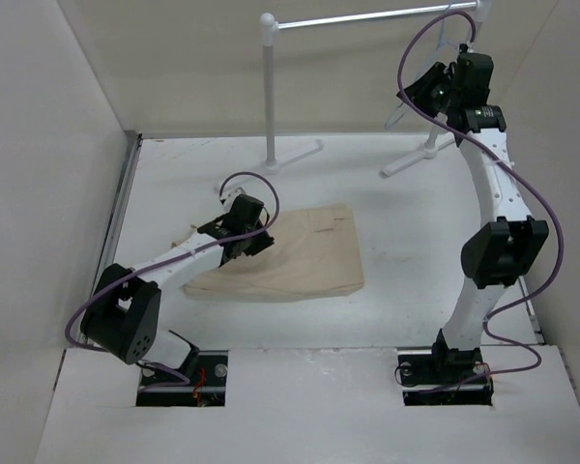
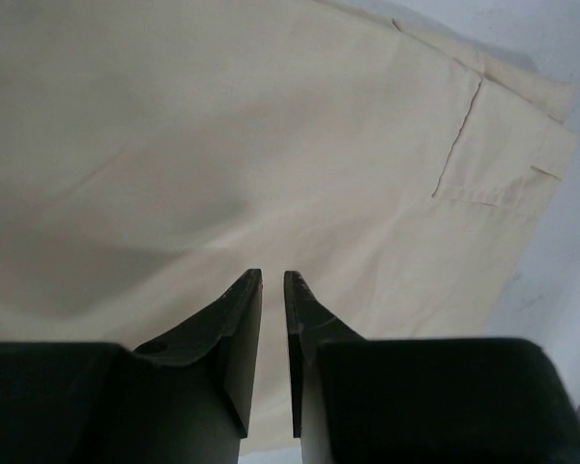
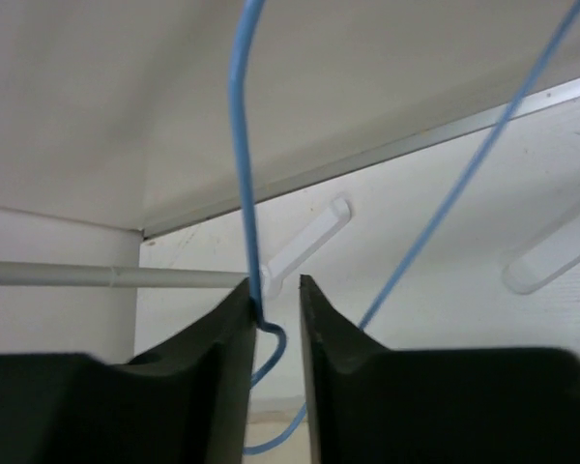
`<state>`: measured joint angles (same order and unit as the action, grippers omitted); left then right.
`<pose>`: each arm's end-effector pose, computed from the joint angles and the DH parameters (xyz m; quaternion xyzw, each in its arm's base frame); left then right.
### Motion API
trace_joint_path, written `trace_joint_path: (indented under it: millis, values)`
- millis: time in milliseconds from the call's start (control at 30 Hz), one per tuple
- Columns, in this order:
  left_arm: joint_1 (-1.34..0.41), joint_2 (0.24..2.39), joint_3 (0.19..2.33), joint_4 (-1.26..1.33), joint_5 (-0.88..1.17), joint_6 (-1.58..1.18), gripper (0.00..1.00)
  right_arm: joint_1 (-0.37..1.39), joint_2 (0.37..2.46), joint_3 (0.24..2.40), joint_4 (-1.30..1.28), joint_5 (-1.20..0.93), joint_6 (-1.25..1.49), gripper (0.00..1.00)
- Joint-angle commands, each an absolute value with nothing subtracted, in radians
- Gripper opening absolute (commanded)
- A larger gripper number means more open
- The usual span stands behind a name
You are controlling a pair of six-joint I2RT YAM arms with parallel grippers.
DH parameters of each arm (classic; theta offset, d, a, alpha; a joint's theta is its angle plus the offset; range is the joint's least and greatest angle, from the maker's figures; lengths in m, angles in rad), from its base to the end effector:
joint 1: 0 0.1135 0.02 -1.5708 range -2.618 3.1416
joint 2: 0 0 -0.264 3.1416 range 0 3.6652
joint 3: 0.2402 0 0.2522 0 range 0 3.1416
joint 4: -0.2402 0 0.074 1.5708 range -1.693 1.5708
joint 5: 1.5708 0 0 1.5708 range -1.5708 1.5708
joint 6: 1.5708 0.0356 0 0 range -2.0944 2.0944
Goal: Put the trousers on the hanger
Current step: Pick up the hanger from the clothesline.
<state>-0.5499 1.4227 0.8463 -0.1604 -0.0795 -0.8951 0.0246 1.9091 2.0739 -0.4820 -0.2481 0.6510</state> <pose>0.2574 -0.1545 0.2178 -0.1728 0.8972 -0.2404 0.3276 0.4422 0.0196 0.4281 0.1786 0.7869 0.2874 0.5159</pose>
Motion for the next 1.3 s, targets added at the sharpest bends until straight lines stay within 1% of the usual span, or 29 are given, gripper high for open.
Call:
trace_joint_path:
  millis: [0, 100, 167, 233, 300, 367, 433, 500, 800, 900, 1033, 1167, 1267]
  values:
    - [-0.559, 1.424, 0.893, -0.133, -0.060, -0.884, 0.14, 0.018, 1.873, 2.126, -0.354, -0.317, 0.649, 0.26]
    - [-0.561, 1.425, 0.905, -0.133, -0.060, -0.882, 0.15, 0.018, 1.865, 2.128, -0.319, -0.339, 0.634, 0.14]
    - [-0.561, 1.424, 0.922, -0.136, -0.060, -0.882, 0.16, 0.022, 1.849, 2.134, -0.304, -0.350, 0.620, 0.10]
    - [-0.558, 1.422, 0.951, -0.143, -0.058, -0.879, 0.22, 0.022, 1.829, 2.155, -0.310, -0.363, 0.597, 0.09]
    - [-0.555, 1.422, 0.994, -0.149, -0.048, -0.870, 0.32, 0.022, 1.806, 2.163, -0.319, -0.385, 0.577, 0.08]
    - [-0.551, 1.422, 1.044, -0.159, -0.038, -0.859, 0.39, 0.022, 1.780, 2.152, -0.347, -0.394, 0.565, 0.08]
    - [-0.548, 1.425, 1.107, -0.178, -0.028, -0.845, 0.44, 0.022, 1.744, 2.105, -0.373, -0.399, 0.549, 0.08]
    - [-0.548, 1.431, 1.178, -0.202, -0.015, -0.828, 0.47, 0.030, 1.697, 2.025, -0.382, -0.390, 0.526, 0.08]
    - [-0.602, 1.500, 1.557, -0.330, 0.055, -0.724, 0.48, 0.117, 1.369, 1.502, -0.368, -0.342, 0.479, 0.07]
    - [-0.665, 1.583, 1.730, -0.396, 0.093, -0.683, 0.47, 0.181, 1.252, 1.323, -0.385, -0.305, 0.472, 0.07]
    - [-0.764, 1.709, 1.896, -0.439, 0.123, -0.647, 0.46, 0.274, 1.116, 1.117, -0.416, -0.236, 0.471, 0.07]
    - [-0.841, 1.824, 2.002, -0.468, 0.146, -0.641, 0.46, 0.341, 1.022, 0.991, -0.446, -0.201, 0.485, 0.07]
    - [-0.877, 1.887, 2.029, -0.480, 0.155, -0.638, 0.45, 0.384, 0.960, 0.925, -0.451, -0.178, 0.517, 0.07]
